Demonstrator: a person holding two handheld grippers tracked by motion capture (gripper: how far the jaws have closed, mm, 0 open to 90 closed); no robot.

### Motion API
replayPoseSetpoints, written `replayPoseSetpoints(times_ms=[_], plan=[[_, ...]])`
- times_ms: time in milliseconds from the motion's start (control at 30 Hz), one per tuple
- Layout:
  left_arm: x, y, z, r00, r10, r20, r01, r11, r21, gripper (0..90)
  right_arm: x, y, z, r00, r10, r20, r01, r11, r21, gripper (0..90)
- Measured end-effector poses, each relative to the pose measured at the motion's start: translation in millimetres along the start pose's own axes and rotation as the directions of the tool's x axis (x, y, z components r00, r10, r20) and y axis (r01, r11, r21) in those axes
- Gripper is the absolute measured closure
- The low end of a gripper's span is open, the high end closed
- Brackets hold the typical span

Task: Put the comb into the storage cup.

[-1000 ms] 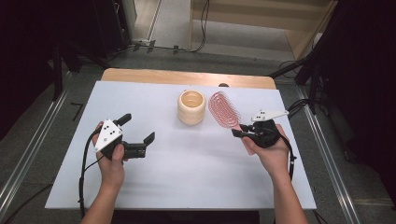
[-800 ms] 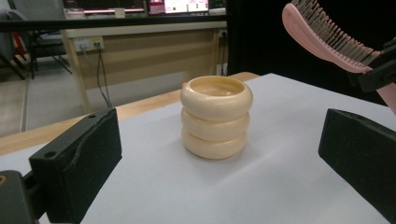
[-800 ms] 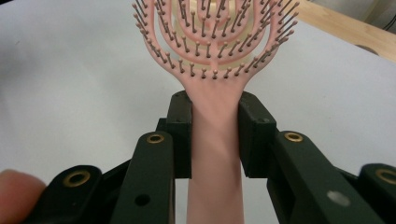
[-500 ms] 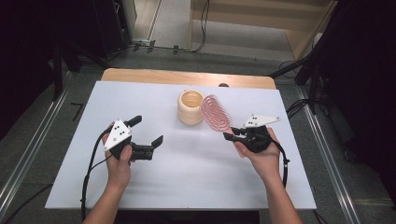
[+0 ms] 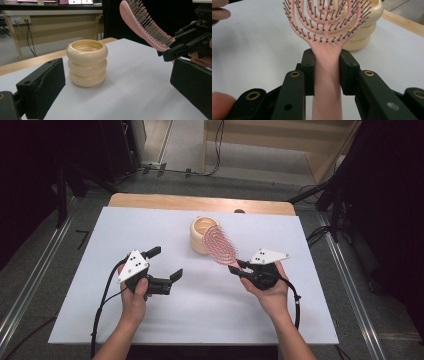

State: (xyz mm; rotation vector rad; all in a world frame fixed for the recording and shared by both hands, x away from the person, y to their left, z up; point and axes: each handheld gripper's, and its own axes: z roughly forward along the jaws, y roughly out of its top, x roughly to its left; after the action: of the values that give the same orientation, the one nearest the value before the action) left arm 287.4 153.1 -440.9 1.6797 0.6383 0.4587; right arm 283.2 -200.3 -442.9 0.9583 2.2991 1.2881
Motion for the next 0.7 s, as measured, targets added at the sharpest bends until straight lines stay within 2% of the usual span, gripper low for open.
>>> replayPoseSetpoints(times_ms=[167,333,400,433,467,567,700], plan=[[-1.8,1.6,0.3,0.9997,-0.016,0.016,0.017,0.9998,-0.007,0.1,4.2,0.1,2.6,0.9999,-0.015,0.007,0.015,1.0,-0.009,67.5],[-7.6,3.0,3.7,0.9987,-0.027,0.043,0.027,0.9996,0.002,0.2,14.4,1.3,6.3,0.9995,-0.032,0.004,0.032,0.999,-0.021,67.5],[-9.4,3.2,4.9,0.9985,-0.034,0.042,0.034,0.9994,0.0,0.2,16.2,1.5,7.1,0.9994,-0.034,0.005,0.034,0.999,-0.022,67.5],[-10.4,3.5,5.4,0.9988,-0.035,0.034,0.034,0.9994,0.002,4.2,19.4,1.6,8.8,0.9993,-0.037,0.001,0.037,0.999,-0.026,67.5],[-11.6,3.9,6.4,0.999,-0.037,0.025,0.037,0.9993,0.002,4.2,19.4,1.6,8.8,0.9993,-0.037,0.001,0.037,0.999,-0.026,67.5],[-13.5,4.5,9.0,0.9974,-0.064,0.033,0.064,0.9979,0.006,5.6,25.1,1.2,12.6,0.9988,-0.049,-0.002,0.049,0.998,-0.029,67.5],[-16.1,4.8,10.3,0.9961,-0.076,0.045,0.076,0.9971,0.007,6.8,31.8,1.4,16.7,0.9979,-0.065,-0.005,0.065,0.997,-0.035,67.5]])
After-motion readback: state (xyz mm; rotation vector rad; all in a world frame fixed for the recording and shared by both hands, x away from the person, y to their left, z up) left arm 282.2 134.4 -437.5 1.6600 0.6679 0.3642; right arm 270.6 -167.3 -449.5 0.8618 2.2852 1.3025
